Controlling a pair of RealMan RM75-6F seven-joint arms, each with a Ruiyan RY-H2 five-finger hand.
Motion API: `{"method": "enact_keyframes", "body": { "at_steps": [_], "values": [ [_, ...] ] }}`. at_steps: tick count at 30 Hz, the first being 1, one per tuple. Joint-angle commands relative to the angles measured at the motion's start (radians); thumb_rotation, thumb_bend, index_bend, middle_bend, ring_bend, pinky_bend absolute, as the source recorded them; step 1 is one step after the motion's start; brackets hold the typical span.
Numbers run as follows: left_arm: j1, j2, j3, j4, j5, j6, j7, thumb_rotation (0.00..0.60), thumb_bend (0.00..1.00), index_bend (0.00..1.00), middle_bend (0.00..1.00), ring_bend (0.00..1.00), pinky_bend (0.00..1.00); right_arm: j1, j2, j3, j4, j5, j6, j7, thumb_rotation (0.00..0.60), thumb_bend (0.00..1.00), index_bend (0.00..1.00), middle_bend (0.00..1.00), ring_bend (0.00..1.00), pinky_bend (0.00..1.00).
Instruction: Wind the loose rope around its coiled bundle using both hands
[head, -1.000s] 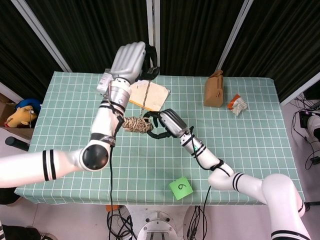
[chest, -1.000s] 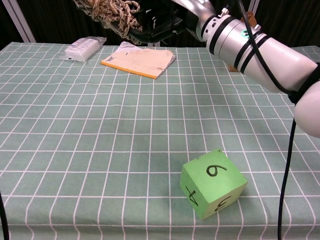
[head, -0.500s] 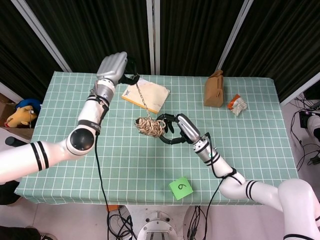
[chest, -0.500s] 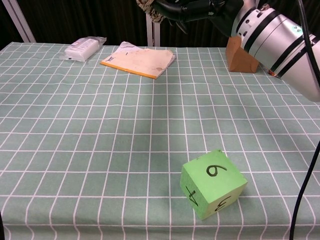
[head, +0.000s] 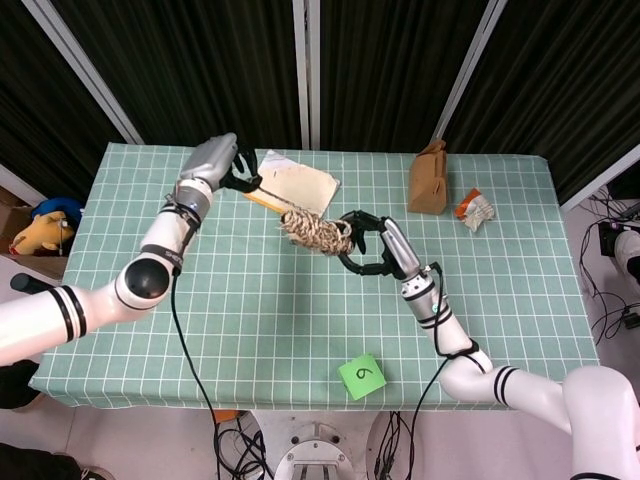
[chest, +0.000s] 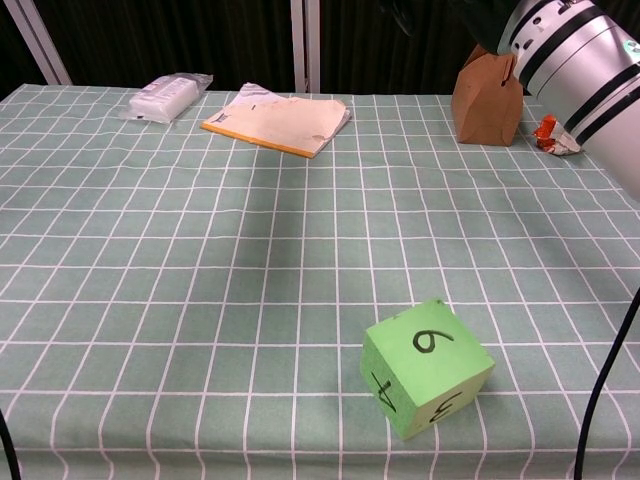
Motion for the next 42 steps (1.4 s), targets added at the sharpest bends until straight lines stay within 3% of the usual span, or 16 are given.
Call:
{"method": "enact_keyframes", "body": {
  "at_steps": [1,3,6,13,18,22,25,30,35,37,42],
  "values": [
    [0.035,0.026,0.001,-0.012,0.042,-0.086,-0.067,0.600,0.50,0.58,0.46,0.42,0.51,-0.001,-0.015,0.013,0.019,0.015,-0.008,0.009,0.600,0.67,0.88,0.67,0.64,0.82],
    [0.054,0.041,0.001,-0.010,0.069,-0.140,-0.109,0.600,0.48,0.38,0.45,0.42,0.50,0.001,-0.020,0.019,0.026,0.017,-0.012,0.017,0.600,0.67,0.88,0.67,0.64,0.82],
    [0.075,0.052,0.001,-0.002,0.116,-0.175,-0.164,0.600,0.46,0.22,0.44,0.42,0.50,0.004,-0.026,0.030,0.028,0.018,-0.010,0.029,0.600,0.67,0.88,0.67,0.64,0.82],
    [0.120,0.056,0.032,0.017,0.204,-0.181,-0.268,0.600,0.41,0.18,0.43,0.41,0.48,-0.011,-0.035,0.061,0.019,0.029,0.027,0.060,0.600,0.67,0.88,0.67,0.64,0.82],
    [0.170,0.056,0.057,0.046,0.273,-0.182,-0.341,0.600,0.33,0.18,0.37,0.34,0.43,-0.025,-0.027,0.085,0.012,0.039,0.052,0.072,0.600,0.67,0.88,0.67,0.64,0.82],
    [0.220,0.060,0.039,0.053,0.328,-0.180,-0.423,0.600,0.30,0.18,0.30,0.29,0.39,-0.032,-0.017,0.093,0.006,0.047,0.049,0.074,0.600,0.67,0.88,0.67,0.64,0.82],
    [0.261,0.067,0.005,0.042,0.394,-0.174,-0.488,0.594,0.20,0.11,0.26,0.27,0.37,-0.033,-0.017,0.091,0.007,0.048,0.040,0.071,0.600,0.68,0.88,0.67,0.64,0.82],
    [0.322,0.074,-0.046,0.019,0.510,-0.150,-0.580,0.431,0.02,0.03,0.23,0.24,0.32,-0.034,-0.023,0.096,0.003,0.046,0.044,0.078,0.600,0.67,0.89,0.68,0.64,0.82],
    [0.352,0.078,-0.046,0.027,0.552,-0.137,-0.632,0.309,0.00,0.02,0.18,0.18,0.29,-0.041,-0.019,0.112,-0.006,0.051,0.058,0.093,0.600,0.67,0.89,0.68,0.64,0.82],
    [0.362,0.081,-0.038,0.036,0.560,-0.140,-0.649,0.282,0.00,0.02,0.16,0.16,0.28,-0.047,-0.014,0.121,-0.013,0.054,0.069,0.101,0.600,0.67,0.89,0.68,0.64,0.82],
    [0.401,0.085,-0.020,0.058,0.607,-0.140,-0.690,0.278,0.00,0.03,0.14,0.14,0.27,-0.065,0.004,0.147,-0.034,0.063,0.100,0.121,0.600,0.67,0.89,0.68,0.64,0.82]
  ]
}}
